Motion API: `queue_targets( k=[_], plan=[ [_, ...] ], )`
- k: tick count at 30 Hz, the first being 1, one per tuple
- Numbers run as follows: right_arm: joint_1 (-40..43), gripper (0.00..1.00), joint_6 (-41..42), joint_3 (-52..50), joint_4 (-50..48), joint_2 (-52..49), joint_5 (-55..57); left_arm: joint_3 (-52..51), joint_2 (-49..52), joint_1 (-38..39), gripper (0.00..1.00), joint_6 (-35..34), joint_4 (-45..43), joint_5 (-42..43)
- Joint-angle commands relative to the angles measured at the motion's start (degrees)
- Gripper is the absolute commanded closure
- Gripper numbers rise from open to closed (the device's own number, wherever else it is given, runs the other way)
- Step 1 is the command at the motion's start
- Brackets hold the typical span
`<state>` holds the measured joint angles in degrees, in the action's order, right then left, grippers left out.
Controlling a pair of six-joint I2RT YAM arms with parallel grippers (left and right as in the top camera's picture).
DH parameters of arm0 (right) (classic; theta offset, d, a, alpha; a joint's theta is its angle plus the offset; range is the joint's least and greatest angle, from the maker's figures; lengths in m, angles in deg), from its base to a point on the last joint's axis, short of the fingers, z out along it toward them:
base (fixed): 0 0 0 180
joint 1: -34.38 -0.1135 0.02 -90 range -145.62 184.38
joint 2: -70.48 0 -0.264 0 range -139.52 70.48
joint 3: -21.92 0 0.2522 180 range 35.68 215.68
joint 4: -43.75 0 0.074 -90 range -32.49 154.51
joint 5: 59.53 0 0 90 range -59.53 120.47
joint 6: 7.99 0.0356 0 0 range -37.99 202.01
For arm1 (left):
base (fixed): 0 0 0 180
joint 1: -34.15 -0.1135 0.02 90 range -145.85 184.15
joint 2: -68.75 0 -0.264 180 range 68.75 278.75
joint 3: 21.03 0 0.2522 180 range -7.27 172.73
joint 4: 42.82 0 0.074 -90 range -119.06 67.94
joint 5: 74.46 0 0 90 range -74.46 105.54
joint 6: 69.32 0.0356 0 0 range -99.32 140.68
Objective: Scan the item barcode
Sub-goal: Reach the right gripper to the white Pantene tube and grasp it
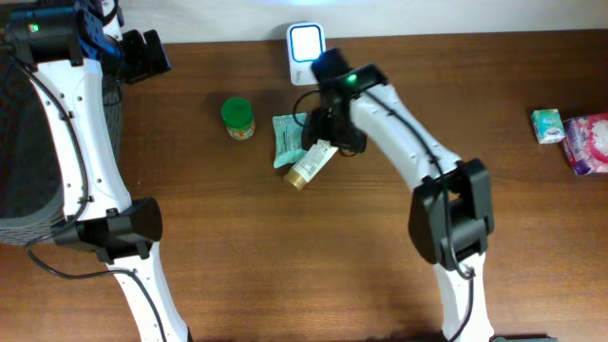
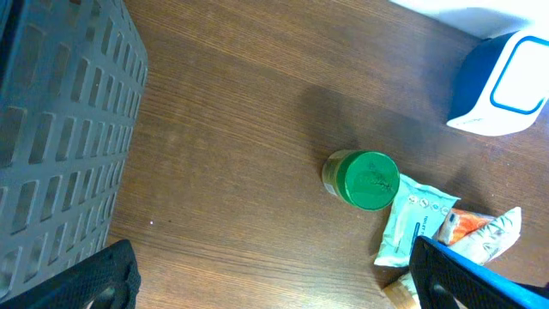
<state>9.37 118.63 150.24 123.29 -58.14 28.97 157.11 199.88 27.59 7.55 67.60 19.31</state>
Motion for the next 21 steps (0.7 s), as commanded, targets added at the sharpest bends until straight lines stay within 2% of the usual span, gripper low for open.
queue_targets(
  k=[1,6,13,14,16,21],
  plan=[
    [-5.7,0.27,16.1,-0.2,-1.3,0.6,16.9,0.7,-2.0,-0.2,0.01,-0.1,0.0,-0.6],
    [-9.1,0.27,19.5,-0.2,-5.9,-3.2,18.9,0.7,-2.0,-0.2,0.01,-0.1,0.0,-0.6],
    [-9.8,0.30,21.3,-0.2,-3.6,-7.2,19.8,0.7,-2.0,-0.3,0.01,-0.1,0.0,-0.6],
    [-9.8,0.36,21.3,-0.2,-3.6,-7.8,19.5,0.7,-2.0,-0.3,0.01,-0.1,0.0,-0.6],
    [-9.9,0.58,21.3,-0.2,-2.9,-8.1,19.4,0.7,-2.0,-0.2,0.01,-0.1,0.0,-0.6],
    [-9.7,0.59,21.3,-0.2,1.0,-8.1,20.7,0.7,-2.0,-0.2,0.01,-0.1,0.0,-0.6]
  ],
)
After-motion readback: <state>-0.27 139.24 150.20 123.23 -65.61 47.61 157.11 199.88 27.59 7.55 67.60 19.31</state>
